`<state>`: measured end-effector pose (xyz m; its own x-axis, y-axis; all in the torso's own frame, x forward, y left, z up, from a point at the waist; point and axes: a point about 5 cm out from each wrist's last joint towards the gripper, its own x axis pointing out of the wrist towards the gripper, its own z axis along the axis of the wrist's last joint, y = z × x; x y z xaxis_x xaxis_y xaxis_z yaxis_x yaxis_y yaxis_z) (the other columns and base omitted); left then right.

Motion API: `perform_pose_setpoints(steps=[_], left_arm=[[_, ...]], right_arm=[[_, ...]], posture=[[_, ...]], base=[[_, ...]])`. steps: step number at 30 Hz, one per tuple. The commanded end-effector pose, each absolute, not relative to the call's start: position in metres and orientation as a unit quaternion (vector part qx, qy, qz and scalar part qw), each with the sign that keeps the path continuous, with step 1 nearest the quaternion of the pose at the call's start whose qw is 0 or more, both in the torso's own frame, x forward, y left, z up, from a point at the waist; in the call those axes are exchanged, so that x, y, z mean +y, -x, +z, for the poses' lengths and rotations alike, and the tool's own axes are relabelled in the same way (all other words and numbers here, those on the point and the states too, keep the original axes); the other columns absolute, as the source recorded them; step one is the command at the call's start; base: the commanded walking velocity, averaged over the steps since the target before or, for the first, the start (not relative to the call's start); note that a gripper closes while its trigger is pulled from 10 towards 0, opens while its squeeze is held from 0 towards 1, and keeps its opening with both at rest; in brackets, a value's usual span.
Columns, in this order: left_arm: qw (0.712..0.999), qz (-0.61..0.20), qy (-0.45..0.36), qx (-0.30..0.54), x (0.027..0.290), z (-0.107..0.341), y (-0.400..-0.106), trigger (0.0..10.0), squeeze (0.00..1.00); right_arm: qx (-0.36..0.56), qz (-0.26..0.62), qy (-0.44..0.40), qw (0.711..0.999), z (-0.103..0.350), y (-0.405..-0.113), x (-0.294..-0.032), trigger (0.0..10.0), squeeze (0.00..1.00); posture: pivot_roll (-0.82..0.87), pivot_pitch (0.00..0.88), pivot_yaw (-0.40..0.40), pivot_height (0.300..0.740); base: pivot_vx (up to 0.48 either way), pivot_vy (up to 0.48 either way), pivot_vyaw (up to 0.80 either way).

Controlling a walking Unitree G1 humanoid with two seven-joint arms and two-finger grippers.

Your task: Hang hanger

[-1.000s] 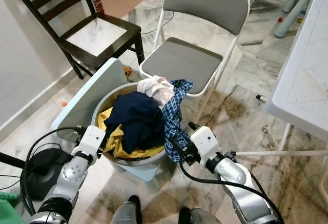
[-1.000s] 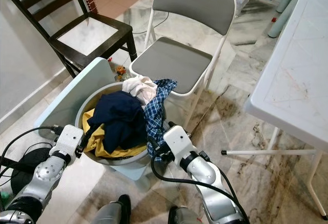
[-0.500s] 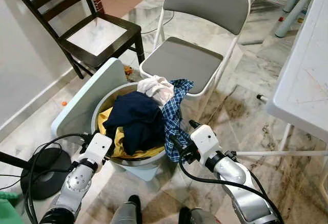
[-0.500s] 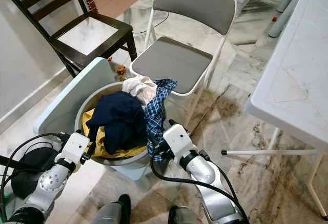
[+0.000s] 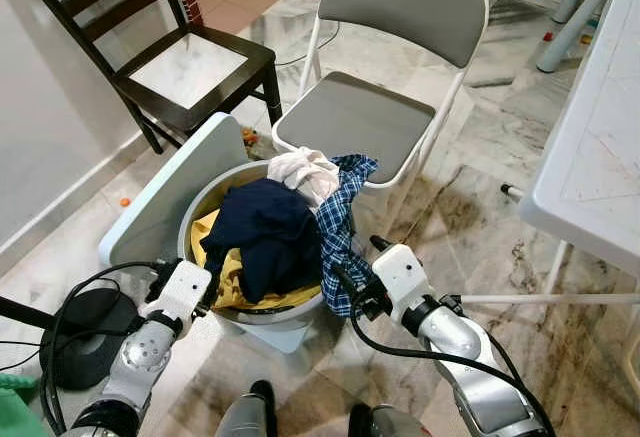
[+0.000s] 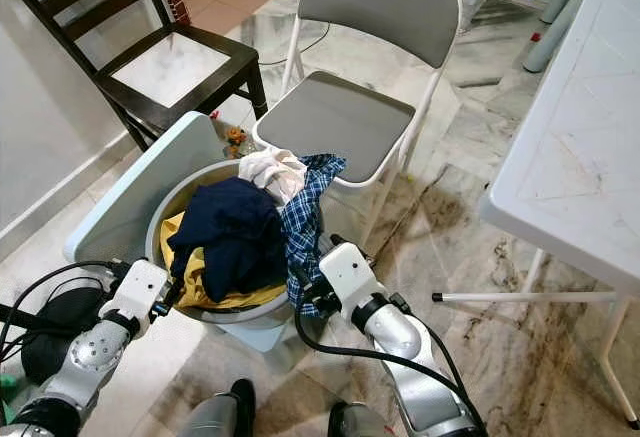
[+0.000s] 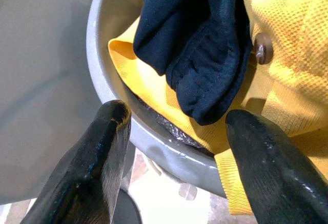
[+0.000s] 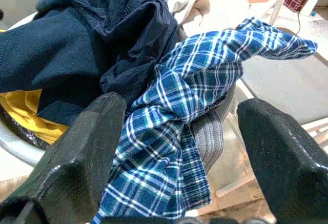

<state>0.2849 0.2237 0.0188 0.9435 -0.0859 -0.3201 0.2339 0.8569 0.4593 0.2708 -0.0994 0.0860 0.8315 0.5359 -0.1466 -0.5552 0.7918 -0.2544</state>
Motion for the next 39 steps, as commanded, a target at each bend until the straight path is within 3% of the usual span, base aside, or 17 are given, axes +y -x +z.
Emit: perform_pose_setpoints(steps=[1, 21, 39], left_arm=[[0.947, -0.083, -0.259, 0.172, 0.232, 0.014, -0.280, 0.0, 0.00], [0.951, -0.111, -0.245, 0.155, 0.214, 0.025, -0.300, 0.0, 0.00], [0.956, -0.106, -0.240, 0.132, 0.220, 0.032, -0.302, 0.0, 0.00]], right_arm=[[0.041, 0.290, 0.146, 0.945, 0.083, -0.268, -0.099, 10.0, 0.00], [0.041, 0.279, 0.150, 0.948, 0.082, -0.269, -0.100, 10.0, 0.00], [0.025, 0.309, 0.114, 0.944, 0.091, -0.268, -0.099, 10.0, 0.00]], posture=[[0.03, 0.263, 0.010, 0.740], [0.02, 0.261, 0.016, 0.740], [0.03, 0.256, 0.025, 0.740]], base=[[0.000, 0.000, 0.00], [0.000, 0.000, 0.00], [0.000, 0.000, 0.00]])
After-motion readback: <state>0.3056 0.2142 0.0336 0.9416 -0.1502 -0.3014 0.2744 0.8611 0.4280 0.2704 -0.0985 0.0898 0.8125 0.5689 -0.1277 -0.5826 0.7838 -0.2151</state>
